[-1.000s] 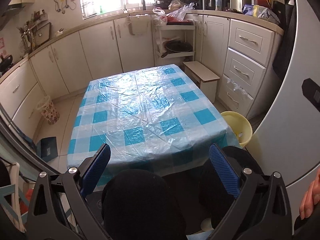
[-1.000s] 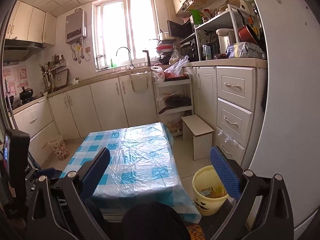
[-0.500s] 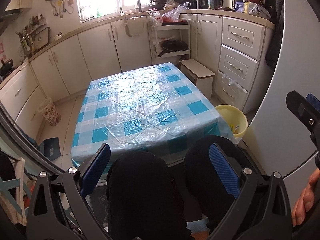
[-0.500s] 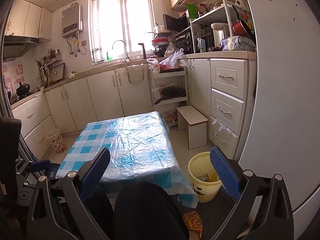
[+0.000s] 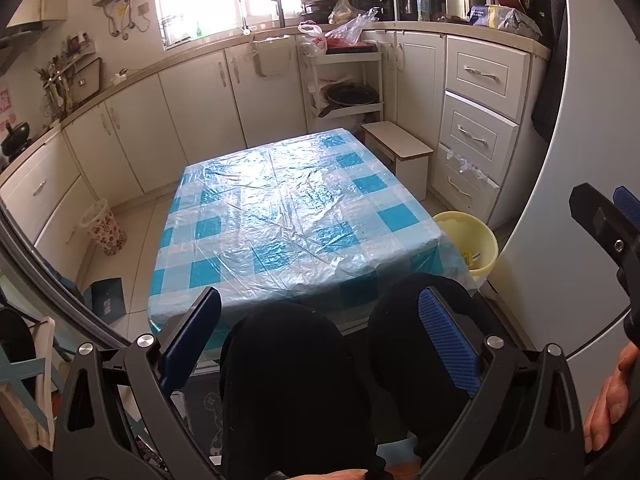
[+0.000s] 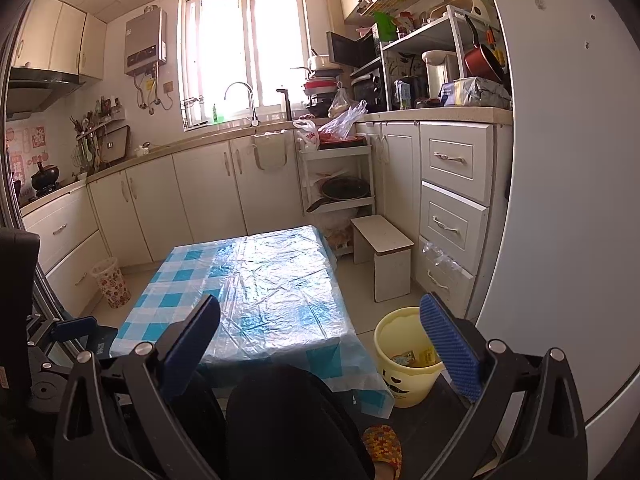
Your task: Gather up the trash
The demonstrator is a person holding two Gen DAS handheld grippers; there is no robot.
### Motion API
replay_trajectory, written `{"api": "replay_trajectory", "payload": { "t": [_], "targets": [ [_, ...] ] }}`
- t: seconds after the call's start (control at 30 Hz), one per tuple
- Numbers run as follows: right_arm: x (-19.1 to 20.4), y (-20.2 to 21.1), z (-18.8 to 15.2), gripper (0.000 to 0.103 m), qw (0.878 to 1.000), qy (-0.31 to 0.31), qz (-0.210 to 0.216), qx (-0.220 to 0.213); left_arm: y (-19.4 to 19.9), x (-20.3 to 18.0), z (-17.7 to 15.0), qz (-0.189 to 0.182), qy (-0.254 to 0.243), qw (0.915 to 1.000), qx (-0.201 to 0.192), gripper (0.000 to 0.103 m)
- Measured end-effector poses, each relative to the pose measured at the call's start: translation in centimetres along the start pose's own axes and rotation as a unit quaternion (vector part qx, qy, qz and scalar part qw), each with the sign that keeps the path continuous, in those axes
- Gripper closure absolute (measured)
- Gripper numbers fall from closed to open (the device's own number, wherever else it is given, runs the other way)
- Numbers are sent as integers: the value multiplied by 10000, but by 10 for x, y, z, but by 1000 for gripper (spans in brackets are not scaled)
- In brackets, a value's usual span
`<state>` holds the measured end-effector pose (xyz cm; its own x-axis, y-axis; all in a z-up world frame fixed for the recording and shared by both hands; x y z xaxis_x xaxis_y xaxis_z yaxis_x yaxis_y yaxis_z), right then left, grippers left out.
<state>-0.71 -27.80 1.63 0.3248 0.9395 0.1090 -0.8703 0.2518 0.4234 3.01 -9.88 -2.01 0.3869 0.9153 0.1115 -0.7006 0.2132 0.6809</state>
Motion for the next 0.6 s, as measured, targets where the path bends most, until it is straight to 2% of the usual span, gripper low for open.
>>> {"api": "replay_trajectory", "payload": {
  "t": [0.6],
  "targets": [
    [-5,1,1,7,10000,-26,1,15,3,-5,1,101,-93,9999,-65,8]
  ]
}}
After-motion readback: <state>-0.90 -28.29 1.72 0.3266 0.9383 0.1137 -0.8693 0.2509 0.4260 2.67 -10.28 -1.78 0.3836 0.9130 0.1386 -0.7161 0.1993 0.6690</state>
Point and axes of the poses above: each gripper's, at about its wrist camera, not at the fingertips, and y roughly against the way its jaws point, x to its left, z to its top, the point moved 8 cm from there along -y, roughly the way its jaws point, and after that the axes turned 1 degree about -y, right-handed, at the moved point
